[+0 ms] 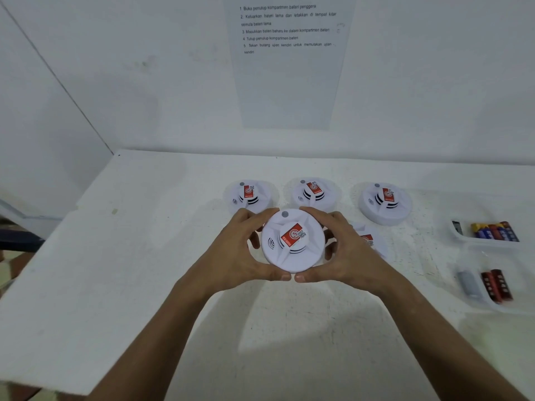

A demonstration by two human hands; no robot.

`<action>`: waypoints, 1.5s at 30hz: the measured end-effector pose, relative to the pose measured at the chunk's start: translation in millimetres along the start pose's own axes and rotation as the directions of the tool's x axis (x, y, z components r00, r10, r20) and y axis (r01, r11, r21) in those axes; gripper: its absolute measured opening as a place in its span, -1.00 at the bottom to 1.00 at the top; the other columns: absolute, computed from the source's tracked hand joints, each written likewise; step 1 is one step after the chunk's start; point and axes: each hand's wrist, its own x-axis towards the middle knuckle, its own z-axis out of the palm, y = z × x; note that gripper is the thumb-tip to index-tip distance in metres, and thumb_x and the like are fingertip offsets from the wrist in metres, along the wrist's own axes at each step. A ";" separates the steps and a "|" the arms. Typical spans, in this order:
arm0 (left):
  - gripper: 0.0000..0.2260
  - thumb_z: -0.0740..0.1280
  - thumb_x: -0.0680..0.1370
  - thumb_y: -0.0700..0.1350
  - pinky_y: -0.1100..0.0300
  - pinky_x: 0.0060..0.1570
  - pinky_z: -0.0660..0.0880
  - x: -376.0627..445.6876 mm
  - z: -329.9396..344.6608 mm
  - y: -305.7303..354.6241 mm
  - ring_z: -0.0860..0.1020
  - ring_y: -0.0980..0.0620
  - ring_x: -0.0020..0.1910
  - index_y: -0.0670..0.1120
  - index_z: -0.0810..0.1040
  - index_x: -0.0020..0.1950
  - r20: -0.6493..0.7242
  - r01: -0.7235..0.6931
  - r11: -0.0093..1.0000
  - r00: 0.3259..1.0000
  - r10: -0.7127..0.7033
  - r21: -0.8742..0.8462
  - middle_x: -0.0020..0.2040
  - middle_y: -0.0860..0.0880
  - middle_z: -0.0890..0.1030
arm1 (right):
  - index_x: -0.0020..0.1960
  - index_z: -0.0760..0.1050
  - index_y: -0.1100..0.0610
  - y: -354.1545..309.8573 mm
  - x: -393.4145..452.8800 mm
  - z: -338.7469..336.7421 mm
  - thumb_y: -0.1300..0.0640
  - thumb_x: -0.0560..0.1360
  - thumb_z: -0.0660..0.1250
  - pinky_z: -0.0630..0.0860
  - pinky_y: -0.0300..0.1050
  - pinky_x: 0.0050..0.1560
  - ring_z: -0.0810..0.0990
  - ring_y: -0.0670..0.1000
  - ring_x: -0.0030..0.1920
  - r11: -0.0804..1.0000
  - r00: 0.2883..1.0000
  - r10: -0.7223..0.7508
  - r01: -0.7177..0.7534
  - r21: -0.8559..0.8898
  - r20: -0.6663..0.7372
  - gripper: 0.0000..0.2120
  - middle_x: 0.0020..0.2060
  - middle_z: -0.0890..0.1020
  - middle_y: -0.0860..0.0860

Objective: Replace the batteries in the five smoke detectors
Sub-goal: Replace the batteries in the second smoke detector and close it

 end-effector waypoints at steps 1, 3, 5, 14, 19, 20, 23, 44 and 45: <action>-0.21 0.62 0.19 0.13 0.45 -0.21 0.44 0.5 0.3 -1.7 0.47 0.14 -0.04 0.36 0.32 0.33 0.002 0.013 1.000 1.000 -0.013 0.002 0.08 0.26 0.41 | 0.46 0.29 -0.15 0.0 0.8 0.9 0.11 0.18 0.70 0.51 -0.38 -0.04 0.47 -0.10 0.14 1.000 1.000 -0.001 0.001 -0.002 -0.005 -0.03 0.19 0.41 -0.17; -0.19 0.63 0.19 0.10 0.45 -0.21 0.43 1.4 1.2 -4.9 0.47 0.11 -0.04 0.25 0.36 0.37 0.005 0.028 1.000 1.000 -0.029 0.004 0.08 0.21 0.42 | 0.43 0.30 -0.17 0.5 2.5 2.9 0.11 0.17 0.70 0.54 -0.35 -0.03 0.49 -0.09 0.14 1.000 1.000 0.008 -0.008 0.001 -0.014 -0.05 0.21 0.42 -0.14; -0.20 0.63 0.19 0.10 0.45 -0.21 0.44 2.1 2.3 -8.9 0.47 0.12 -0.02 0.25 0.36 0.36 0.000 0.025 1.000 1.000 -0.025 0.008 0.08 0.20 0.43 | 0.40 0.31 -0.20 2.3 3.3 6.3 0.09 0.17 0.70 0.57 -0.29 0.01 0.51 -0.08 0.15 1.000 1.000 0.016 -0.016 -0.015 -0.025 -0.07 0.23 0.43 -0.11; -0.24 0.62 0.14 0.16 0.38 -0.06 0.49 8.6 18.1 -34.2 0.48 0.22 0.05 0.32 0.36 0.26 0.003 0.106 0.994 0.994 -0.106 0.030 0.15 0.23 0.47 | 0.26 0.48 0.11 -1.7 3.1 31.4 0.19 0.21 0.65 0.54 -0.14 0.07 0.50 -0.02 0.11 0.980 0.988 -0.022 -0.009 -0.198 -0.153 -0.33 -0.04 0.48 -0.30; -0.31 0.63 0.20 0.10 0.37 -0.03 0.45 8.8 22.6 -40.4 0.47 0.25 -0.01 0.15 0.46 0.28 0.034 0.093 0.991 0.995 -0.097 0.095 0.03 0.22 0.50 | 0.16 0.55 0.26 7.2 4.0 41.5 0.11 0.22 0.60 0.47 -0.13 0.02 0.59 0.07 -0.02 0.948 0.973 -0.111 0.042 -0.315 -0.204 -0.43 -0.03 0.66 0.10; -0.34 0.62 0.22 0.08 0.44 -0.06 0.40 9.0 22.6 -39.4 0.45 0.28 -0.05 0.09 0.49 0.27 0.038 0.090 0.990 0.995 -0.094 0.112 -0.02 0.26 0.48 | 0.15 0.56 0.27 10.3 4.9 42.8 0.11 0.23 0.60 0.48 -0.14 0.01 0.61 0.08 -0.03 0.943 0.969 -0.123 0.047 -0.328 -0.214 -0.44 -0.04 0.66 0.11; -0.39 0.61 0.26 0.07 0.47 -0.10 0.38 10.3 23.5 -39.6 0.43 0.32 -0.10 0.02 0.51 0.25 0.057 0.098 0.984 0.992 -0.108 0.149 -0.07 0.28 0.45 | 0.22 0.52 0.23 4.5 3.4 39.2 0.14 0.27 0.63 0.53 -0.03 0.13 0.50 -0.01 0.02 0.954 0.985 -0.049 -0.003 -0.299 -0.166 -0.41 0.02 0.61 0.06; -0.28 0.60 0.10 0.20 0.15 0.12 0.44 79.8 -63.9 -87.6 0.48 0.08 0.13 0.02 0.50 0.18 0.073 0.259 0.926 0.955 -0.289 0.275 0.14 0.08 0.51 | 0.41 0.34 0.27 -19.7 138.0 26.3 0.20 0.30 0.62 0.41 -0.04 0.27 0.45 0.13 0.33 0.917 0.966 0.215 -0.150 -0.370 0.141 -0.23 0.34 0.49 0.14; -0.28 0.58 0.08 0.22 0.16 0.13 0.44 80.7 -61.6 -91.9 0.48 0.08 0.14 0.02 0.51 0.17 0.076 0.262 0.927 0.954 -0.291 0.268 0.14 0.09 0.51 | 0.39 0.36 0.26 -19.6 140.9 28.8 0.18 0.28 0.63 0.41 -0.01 0.28 0.45 0.14 0.32 0.910 0.965 0.220 -0.152 -0.386 0.140 -0.23 0.31 0.50 0.14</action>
